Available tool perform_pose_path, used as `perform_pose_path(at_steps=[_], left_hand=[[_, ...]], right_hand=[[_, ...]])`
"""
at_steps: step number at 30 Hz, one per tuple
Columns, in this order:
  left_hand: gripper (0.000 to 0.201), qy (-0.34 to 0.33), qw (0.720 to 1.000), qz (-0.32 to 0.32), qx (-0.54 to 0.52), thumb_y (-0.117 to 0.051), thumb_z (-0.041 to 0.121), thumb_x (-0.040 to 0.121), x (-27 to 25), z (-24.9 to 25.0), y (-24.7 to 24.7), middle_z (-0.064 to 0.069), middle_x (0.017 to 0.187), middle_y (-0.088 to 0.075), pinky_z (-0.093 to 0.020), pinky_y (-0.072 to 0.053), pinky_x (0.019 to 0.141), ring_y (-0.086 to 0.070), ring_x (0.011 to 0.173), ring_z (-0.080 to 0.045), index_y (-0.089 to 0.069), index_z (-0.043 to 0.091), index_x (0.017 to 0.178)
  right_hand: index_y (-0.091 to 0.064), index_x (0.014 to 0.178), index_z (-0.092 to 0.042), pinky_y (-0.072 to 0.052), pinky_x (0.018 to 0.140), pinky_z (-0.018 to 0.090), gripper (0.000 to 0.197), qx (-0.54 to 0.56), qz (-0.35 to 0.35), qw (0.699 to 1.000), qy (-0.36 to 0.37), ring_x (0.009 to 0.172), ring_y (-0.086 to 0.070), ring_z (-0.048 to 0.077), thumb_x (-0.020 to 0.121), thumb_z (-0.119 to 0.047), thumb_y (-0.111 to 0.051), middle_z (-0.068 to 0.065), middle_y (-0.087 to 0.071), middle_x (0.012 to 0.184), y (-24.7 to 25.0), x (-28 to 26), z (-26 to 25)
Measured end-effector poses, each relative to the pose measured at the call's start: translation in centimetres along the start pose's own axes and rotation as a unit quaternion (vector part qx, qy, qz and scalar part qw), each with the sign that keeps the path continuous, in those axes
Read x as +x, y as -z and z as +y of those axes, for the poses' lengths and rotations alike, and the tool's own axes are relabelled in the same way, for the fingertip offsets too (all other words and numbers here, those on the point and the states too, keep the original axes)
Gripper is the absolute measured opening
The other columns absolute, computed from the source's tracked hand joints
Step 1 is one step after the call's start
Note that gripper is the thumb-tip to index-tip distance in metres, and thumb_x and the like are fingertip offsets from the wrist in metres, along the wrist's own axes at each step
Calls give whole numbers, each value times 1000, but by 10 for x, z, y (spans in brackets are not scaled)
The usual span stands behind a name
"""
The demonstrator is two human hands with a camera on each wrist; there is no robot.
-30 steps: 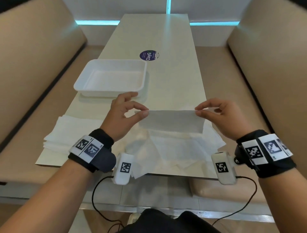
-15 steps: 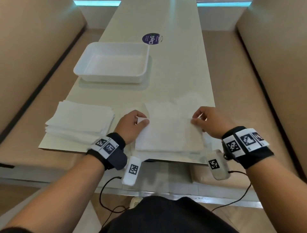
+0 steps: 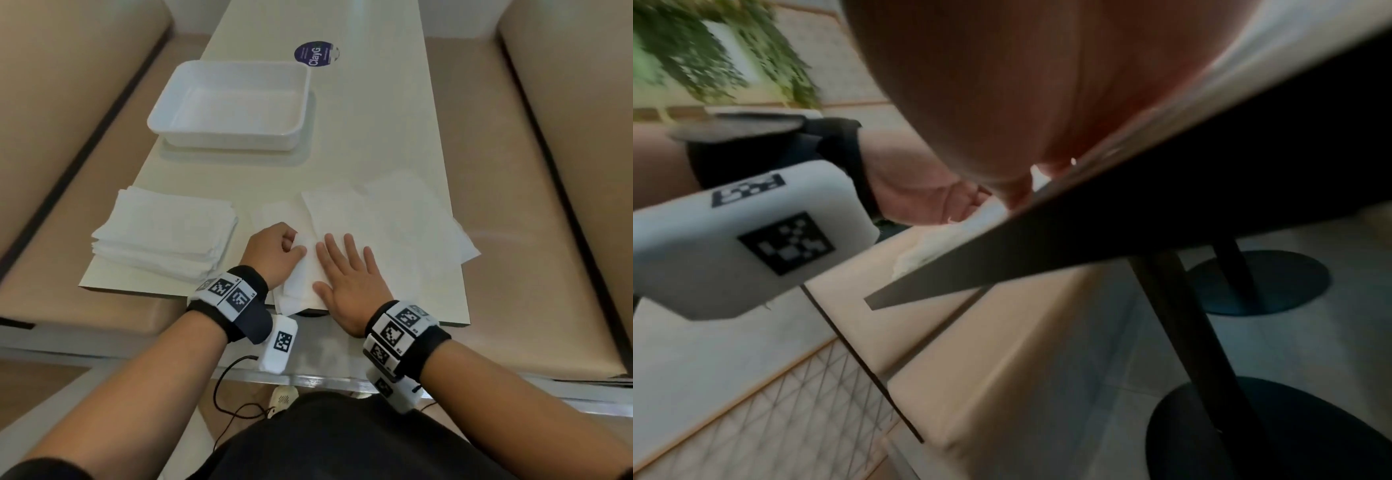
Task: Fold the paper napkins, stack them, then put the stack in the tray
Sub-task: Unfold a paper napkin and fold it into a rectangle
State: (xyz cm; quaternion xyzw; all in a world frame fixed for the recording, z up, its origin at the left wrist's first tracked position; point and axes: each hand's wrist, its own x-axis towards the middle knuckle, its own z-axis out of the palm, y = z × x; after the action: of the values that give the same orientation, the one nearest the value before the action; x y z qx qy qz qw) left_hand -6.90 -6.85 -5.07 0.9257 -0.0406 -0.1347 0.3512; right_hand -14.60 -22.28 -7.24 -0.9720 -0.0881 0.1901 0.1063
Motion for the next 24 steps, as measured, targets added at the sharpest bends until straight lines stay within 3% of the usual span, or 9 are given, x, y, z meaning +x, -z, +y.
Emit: perform_pose_path(at_steps=[4,9,15,18,20,24], left_hand=[[17,7,1000,-10,-10,-65,25,89,3,-1,1,3,82,-56,-23,-37,75,-55,84,-17,-58,16,103],[14,6,1000,-28,-11,-65,24,90,6,-4,3,4,75,-52,-18,-36,62,-52,78,-16,-57,15,97],[28,8,997,-32,-73,-67,39,87,3,1,8,3,78,-60,-24,-40,72,-58,81,-17,-61,15,100],[31,1,994,-51,-92,-74,47,78,0,4,10,6,67,-51,-23,-37,64,-50,64,-12,-58,21,81],[43,-12,997,-56,-53,-75,40,79,-2,4,9,6,57,-38,-25,-29,57,-36,54,-13,-43,19,60],[48,-24,999,-33,4,-70,34,84,-5,2,4,3,55,-36,-27,-27,53,-35,55,-16,-36,16,56]], right_hand=[[22,147,-24,14,117,45,81,6,13,1000,-25,139,33,19,78,-65,11,-7,35,149,-6,-5,15],[25,147,-24,15,117,42,85,28,30,994,-102,141,31,21,77,-71,11,-5,33,153,-2,-22,47],[26,146,-22,16,116,42,86,39,37,992,-117,140,33,21,77,-70,11,-2,34,153,-4,-24,51],[26,146,-21,17,116,42,86,41,46,991,-120,139,33,21,77,-70,11,-1,34,153,-6,-22,50],[26,146,-21,17,115,41,86,41,46,991,-121,139,34,20,77,-70,11,-1,33,153,-6,-23,51],[26,146,-22,18,115,41,86,46,54,991,-116,139,34,20,77,-71,10,-2,34,153,-6,-22,52]])
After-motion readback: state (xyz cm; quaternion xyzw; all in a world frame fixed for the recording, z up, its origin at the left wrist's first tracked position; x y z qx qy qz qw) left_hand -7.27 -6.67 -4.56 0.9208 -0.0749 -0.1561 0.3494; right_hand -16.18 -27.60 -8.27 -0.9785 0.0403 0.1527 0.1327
